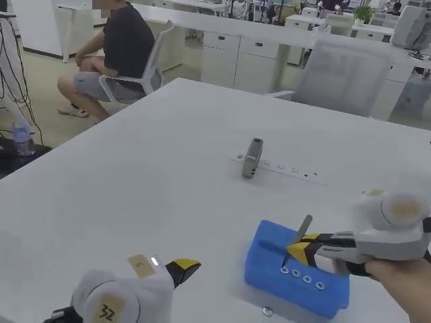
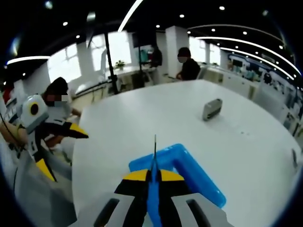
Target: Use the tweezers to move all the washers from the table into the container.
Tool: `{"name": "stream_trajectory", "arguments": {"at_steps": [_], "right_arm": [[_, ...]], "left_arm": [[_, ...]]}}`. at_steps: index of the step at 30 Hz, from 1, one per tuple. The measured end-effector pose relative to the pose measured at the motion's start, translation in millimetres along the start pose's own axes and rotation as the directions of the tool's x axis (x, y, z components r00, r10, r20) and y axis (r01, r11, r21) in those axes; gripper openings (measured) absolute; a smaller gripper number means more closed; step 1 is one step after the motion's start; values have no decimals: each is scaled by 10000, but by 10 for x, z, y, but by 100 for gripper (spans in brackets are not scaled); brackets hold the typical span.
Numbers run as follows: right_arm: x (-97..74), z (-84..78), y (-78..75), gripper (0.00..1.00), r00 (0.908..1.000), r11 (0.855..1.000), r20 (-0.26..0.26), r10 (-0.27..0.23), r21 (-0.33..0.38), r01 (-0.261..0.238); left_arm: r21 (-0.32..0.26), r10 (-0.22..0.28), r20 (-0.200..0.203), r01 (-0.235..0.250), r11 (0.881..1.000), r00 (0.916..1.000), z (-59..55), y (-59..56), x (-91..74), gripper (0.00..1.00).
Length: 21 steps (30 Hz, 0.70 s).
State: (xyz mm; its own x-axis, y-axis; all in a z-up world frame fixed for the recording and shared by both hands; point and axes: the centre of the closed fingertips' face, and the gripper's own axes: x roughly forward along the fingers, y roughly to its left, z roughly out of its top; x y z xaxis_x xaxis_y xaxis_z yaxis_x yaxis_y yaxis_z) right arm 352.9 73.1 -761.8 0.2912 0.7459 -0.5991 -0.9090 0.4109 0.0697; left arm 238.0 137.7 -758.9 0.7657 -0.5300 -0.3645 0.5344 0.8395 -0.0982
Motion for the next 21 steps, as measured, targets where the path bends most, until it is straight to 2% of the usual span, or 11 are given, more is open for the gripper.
{"name": "stream_trajectory", "arguments": {"at_steps": [7,9,21], "right_arm": [[-136,49,268,3,9991,9995,283,327,-39,-326],[-136,26,284,3,9983,9987,311,499,59,-501],[61,-290,424,3,9946,9933,-325,984,642,-962]], "left_arm": [[41,-38,-24,38,10000,10000,-7,-4,5,74],[46,-42,-38,42,10000,10000,-10,-4,7,74],[49,-15,-57,15,10000,10000,-12,7,10,73]]}}
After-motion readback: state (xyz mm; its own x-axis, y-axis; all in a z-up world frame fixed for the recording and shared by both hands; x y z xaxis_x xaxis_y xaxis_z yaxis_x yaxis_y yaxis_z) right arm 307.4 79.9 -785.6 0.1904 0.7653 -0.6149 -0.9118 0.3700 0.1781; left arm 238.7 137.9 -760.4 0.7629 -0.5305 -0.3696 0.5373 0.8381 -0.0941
